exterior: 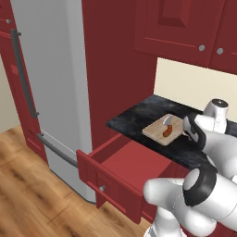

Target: Pick up the knife from the drawer and place it on the cutting board. Then place the meat from the plate to the cutting board.

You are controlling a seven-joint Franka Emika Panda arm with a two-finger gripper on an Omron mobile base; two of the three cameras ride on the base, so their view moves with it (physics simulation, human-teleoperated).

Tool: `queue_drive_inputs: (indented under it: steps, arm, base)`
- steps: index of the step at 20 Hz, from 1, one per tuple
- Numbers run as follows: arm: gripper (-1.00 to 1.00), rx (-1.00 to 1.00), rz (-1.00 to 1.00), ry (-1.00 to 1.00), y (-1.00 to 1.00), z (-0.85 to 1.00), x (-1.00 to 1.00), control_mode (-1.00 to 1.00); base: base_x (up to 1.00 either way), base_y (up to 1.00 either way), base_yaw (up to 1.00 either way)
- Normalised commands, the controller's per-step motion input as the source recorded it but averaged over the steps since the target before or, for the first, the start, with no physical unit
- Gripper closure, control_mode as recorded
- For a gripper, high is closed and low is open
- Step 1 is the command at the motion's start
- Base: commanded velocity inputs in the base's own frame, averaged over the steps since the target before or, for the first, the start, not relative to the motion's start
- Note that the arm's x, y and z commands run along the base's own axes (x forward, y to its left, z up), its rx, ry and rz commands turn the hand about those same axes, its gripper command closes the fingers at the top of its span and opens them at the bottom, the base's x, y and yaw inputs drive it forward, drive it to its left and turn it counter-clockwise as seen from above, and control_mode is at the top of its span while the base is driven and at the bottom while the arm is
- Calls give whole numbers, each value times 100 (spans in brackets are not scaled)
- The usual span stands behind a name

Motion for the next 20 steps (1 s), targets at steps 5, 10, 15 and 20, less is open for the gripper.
queue_drive_inputs:
  steps: [5, 10, 15, 20]
  arm:
    - [-100, -4, 12, 21, -40, 2, -21, -100]
    - [-100, -2, 10, 13, -47, 0, -19, -100]
    - [-100, 0, 6, 2, -38, 0, -15, -100]
    - [-100, 0, 4, 0, -25, 0, -7, -100]
  base:
    - [0, 0, 0]
    - [0, 0, 0]
    - [0, 0, 0]
    - [0, 0, 0]
